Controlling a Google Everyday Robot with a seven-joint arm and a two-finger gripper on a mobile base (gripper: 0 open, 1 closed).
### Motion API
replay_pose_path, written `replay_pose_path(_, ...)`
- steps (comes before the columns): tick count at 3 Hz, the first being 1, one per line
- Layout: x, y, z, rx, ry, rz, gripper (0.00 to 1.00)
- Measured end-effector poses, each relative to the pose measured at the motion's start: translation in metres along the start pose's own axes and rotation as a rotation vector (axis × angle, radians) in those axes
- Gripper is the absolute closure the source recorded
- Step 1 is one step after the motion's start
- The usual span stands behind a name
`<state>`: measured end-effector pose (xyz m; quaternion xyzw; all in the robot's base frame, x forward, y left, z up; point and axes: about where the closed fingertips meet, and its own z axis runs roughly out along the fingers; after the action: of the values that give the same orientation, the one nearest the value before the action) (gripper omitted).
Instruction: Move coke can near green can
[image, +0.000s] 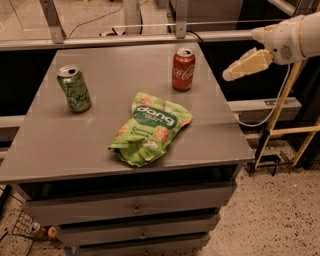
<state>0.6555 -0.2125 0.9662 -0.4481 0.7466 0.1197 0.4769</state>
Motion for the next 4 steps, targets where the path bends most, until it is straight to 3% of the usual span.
replay_pose_path(2, -0.008, -0.004, 0.02, -0.028, -0.027, 0.017, 0.0)
replay_pose_path(3, -0.021, 0.002, 0.047, -0.069, -0.061, 0.036, 0.0)
replay_pose_path(4, -0.034, 0.006, 0.079, -0.071, -0.102, 0.085, 0.0)
